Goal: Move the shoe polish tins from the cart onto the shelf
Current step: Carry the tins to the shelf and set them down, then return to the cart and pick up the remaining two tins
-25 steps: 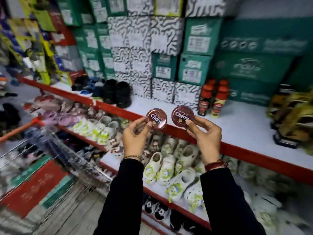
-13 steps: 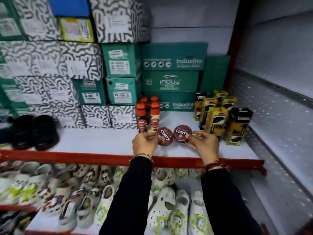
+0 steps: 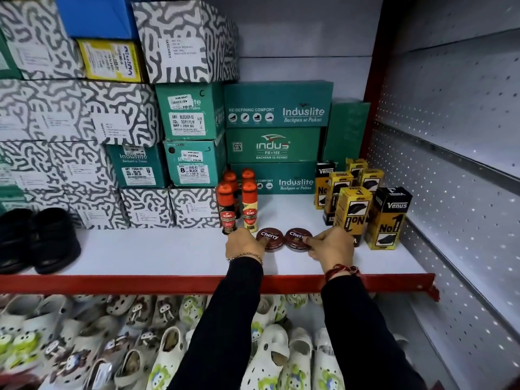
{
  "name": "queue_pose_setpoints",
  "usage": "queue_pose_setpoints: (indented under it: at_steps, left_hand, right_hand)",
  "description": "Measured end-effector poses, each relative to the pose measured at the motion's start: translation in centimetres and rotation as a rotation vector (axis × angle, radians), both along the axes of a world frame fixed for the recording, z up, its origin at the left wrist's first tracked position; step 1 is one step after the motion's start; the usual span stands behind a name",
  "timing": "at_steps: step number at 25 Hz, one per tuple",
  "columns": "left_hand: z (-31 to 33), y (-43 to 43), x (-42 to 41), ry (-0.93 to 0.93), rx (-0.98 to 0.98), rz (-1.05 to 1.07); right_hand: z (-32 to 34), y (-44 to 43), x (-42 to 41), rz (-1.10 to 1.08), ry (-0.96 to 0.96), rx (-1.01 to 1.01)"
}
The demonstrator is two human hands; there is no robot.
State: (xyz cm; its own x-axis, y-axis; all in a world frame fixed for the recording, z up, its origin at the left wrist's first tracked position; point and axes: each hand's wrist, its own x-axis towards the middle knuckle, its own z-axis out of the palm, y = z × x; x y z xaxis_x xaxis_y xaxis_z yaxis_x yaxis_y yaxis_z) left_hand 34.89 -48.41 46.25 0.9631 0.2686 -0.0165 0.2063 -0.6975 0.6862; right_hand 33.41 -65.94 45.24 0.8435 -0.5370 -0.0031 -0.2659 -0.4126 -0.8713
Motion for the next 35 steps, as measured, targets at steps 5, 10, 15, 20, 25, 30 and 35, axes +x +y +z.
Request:
queue_pose_setpoints:
  at_steps: [5,10,15,20,25,30,35]
  left_hand:
    - [0.6,0.0,-1.0,-0.049,0.096,0.021]
    - [2.5,2.3,-3.7,-0.355,0.09,0.032]
    - [4.4,6.5,-6.2,-0.611,0.24,-0.064]
    - [4.3,13.1,-10.5,-0.582,0.479,0.158]
    - [2.4,20.1,-16.6,-0.465,0.56,0.377]
    - [-1.1,26.5,-23.3,-0.362,0.547,0.577]
    - [-7.4,33.7,-30.9,-0.187,0.496,0.808]
  right_hand:
    - [1.6,1.1,-1.6,-0.027,-0.012,-0.335]
    - [4.3,3.7,-2.8,0.156,-0.391,-0.373]
    - [5.7,9.3,-3.2,0.337,-0.526,-0.789]
    - [6.3,17.0,-4.5,0.555,-0.608,-0.819]
    - [4.4,25.1,-7.7,0.793,-0.643,-0.756]
    - [0.6,33.4,-11.7,1.075,-0.622,-0.697]
    - [-6.0,42.0,-17.4,1.428,-0.483,-0.679]
